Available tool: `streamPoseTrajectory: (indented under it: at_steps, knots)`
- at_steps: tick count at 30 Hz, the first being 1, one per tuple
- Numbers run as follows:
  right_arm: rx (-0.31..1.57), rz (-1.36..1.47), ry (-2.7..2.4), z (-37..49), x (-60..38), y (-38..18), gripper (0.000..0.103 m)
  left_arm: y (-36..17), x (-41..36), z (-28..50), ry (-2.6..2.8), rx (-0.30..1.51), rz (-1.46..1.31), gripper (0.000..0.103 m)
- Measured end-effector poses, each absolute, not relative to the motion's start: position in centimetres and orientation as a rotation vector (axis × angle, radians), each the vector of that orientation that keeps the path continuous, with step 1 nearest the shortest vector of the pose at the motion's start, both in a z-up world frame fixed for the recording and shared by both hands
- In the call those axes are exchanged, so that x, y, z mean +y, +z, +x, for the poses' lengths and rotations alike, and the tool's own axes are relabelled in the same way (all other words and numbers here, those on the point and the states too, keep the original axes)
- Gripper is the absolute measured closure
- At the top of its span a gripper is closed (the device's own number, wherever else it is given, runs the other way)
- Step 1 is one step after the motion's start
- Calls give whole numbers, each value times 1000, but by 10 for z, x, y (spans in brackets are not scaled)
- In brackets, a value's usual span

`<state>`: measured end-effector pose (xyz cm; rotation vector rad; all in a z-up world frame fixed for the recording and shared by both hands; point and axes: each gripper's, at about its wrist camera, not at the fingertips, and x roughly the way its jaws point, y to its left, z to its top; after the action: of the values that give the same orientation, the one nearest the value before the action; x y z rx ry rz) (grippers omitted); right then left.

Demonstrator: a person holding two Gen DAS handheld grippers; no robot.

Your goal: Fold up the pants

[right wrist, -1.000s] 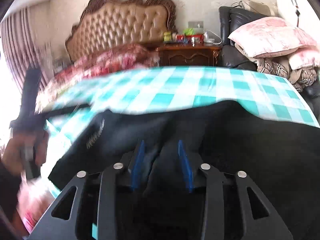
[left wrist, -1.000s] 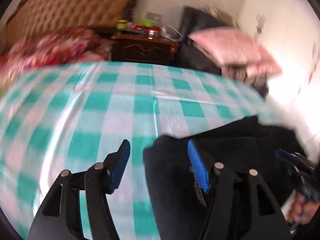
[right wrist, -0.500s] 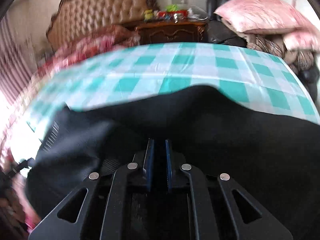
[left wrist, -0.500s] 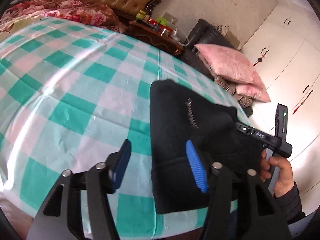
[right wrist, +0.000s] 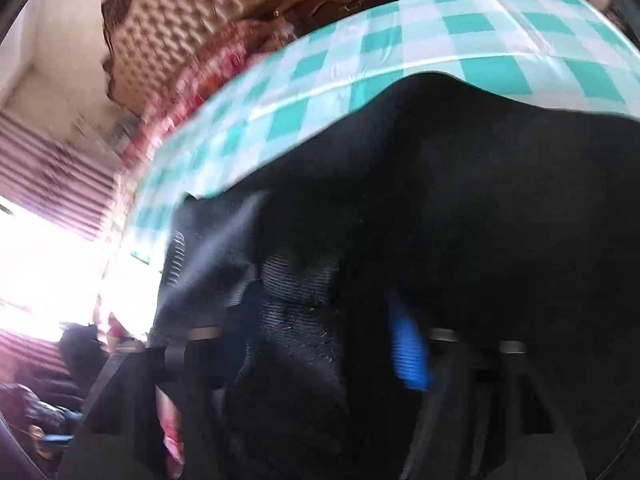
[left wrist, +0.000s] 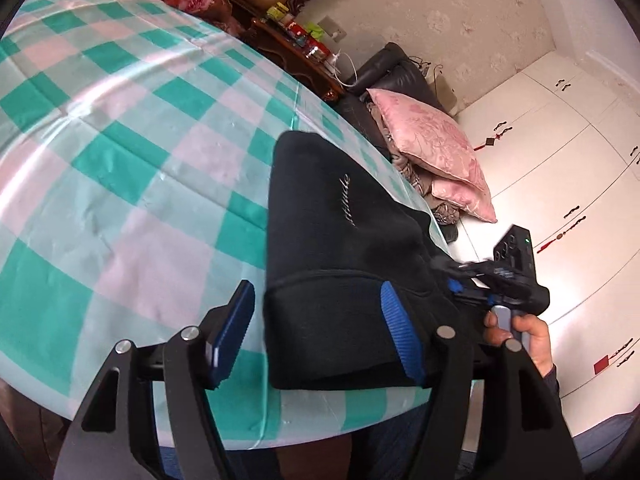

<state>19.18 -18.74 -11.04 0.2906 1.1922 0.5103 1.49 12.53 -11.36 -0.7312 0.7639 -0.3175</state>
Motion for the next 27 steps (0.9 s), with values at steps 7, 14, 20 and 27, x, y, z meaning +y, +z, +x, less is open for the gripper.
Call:
streamPoseTrajectory:
  at_steps: [7, 14, 20, 27]
  knots:
    - [1033, -15, 457, 176, -163, -79, 91, -119, 113, 13, -321, 775, -742, 36]
    - [1009, -96, 386, 168, -161, -104, 90, -125, 105, 12, -299, 804, -712, 37]
    - [988, -117, 372, 167, -160, -108, 90, -126, 103, 12, -293, 810, -705, 40]
    - [987, -82, 361, 168, -165, -109, 73, -124, 103, 13, -289, 820, -696, 42]
